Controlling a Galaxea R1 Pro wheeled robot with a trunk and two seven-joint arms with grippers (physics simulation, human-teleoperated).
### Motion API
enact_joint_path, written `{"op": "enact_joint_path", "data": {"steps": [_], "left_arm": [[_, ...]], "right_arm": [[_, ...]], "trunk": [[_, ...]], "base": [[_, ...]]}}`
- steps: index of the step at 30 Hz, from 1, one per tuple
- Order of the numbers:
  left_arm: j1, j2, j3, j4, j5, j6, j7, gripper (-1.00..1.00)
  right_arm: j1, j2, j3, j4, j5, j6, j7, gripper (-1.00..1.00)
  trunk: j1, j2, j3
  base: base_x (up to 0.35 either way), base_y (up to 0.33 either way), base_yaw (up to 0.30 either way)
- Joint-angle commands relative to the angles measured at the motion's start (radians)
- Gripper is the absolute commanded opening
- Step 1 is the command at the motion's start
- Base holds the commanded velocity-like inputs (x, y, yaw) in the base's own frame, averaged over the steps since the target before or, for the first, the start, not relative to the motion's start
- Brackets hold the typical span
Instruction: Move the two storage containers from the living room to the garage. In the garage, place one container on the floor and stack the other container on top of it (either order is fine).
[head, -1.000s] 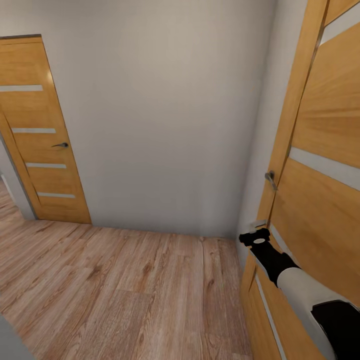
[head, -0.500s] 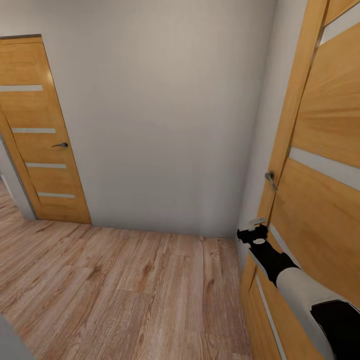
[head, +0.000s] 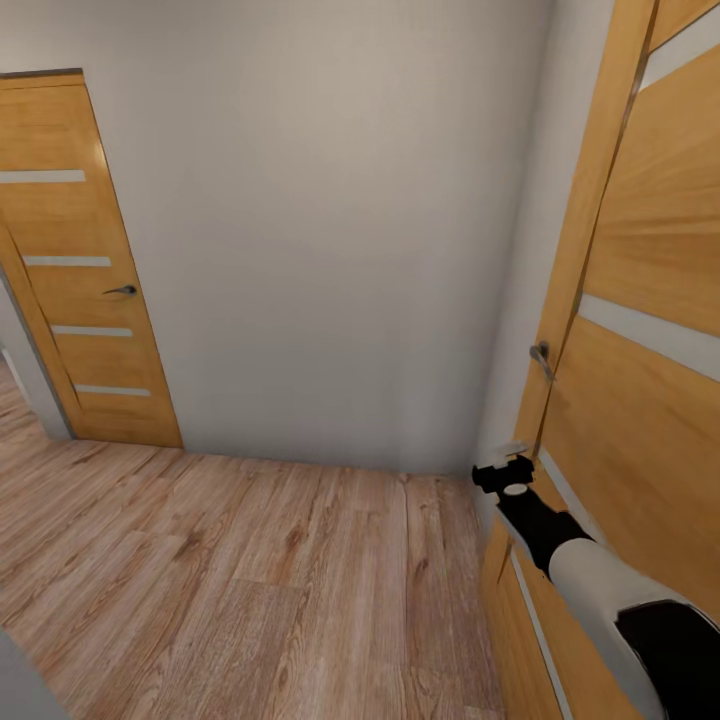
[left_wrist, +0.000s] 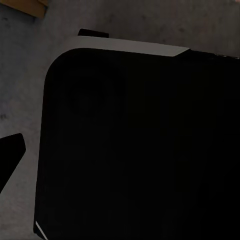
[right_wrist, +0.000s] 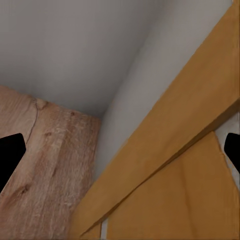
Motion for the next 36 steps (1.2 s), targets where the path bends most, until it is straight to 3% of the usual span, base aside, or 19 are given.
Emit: {"op": "enact_joint_path", "data": {"steps": [1, 8, 17, 24, 25, 29, 31, 36], "left_arm": [[-0.001, 0.000, 0.002, 0.001, 0.007, -0.003, 0.000, 1.00], [-0.001, 0.000, 0.002, 0.001, 0.007, -0.003, 0.000, 1.00], [-0.001, 0.000, 0.002, 0.001, 0.007, -0.003, -0.003, 1.00], [-0.001, 0.000, 0.002, 0.001, 0.006, -0.003, -0.003, 1.00], [-0.001, 0.000, 0.002, 0.001, 0.007, -0.003, -0.003, 1.00], [-0.001, 0.000, 0.002, 0.001, 0.007, -0.003, -0.003, 1.00], [-0.001, 0.000, 0.002, 0.001, 0.006, -0.003, -0.003, 1.00], [-0.001, 0.000, 0.002, 0.001, 0.007, -0.003, -0.003, 1.00]], "right_arm": [[0.000, -0.006, 0.005, -0.007, 0.009, 0.007, -0.010, 1.00], [0.000, -0.015, 0.005, -0.046, 0.002, 0.007, -0.013, 1.00], [0.014, 0.036, 0.002, 0.005, 0.003, -0.008, 0.023, 1.00], [0.045, 0.075, -0.001, 0.044, -0.022, -0.013, 0.062, 1.00], [0.067, 0.127, -0.001, 0.363, -0.023, -0.012, 0.161, 1.00], [0.147, 0.124, -0.002, 0.368, -0.024, -0.013, 0.186, 1.00], [0.228, 0.122, -0.002, 0.369, -0.025, -0.017, 0.192, 1.00], [0.315, 0.120, -0.001, 0.370, -0.023, -0.046, 0.195, 1.00]], "trunk": [[0.000, -0.001, -0.001], [0.000, -0.001, -0.001], [0.000, -0.001, -0.001], [0.000, -0.001, -0.001], [0.000, -0.001, -0.001], [0.000, -0.001, -0.001], [0.000, -0.001, -0.001], [0.000, -0.001, -0.001]], "base": [[0.000, 0.000, 0.000], [0.000, 0.000, 0.000], [0.000, 0.000, 0.000], [0.000, 0.000, 0.000], [0.000, 0.000, 0.000], [0.000, 0.000, 0.000], [0.000, 0.000, 0.000], [0.000, 0.000, 0.000]]}}
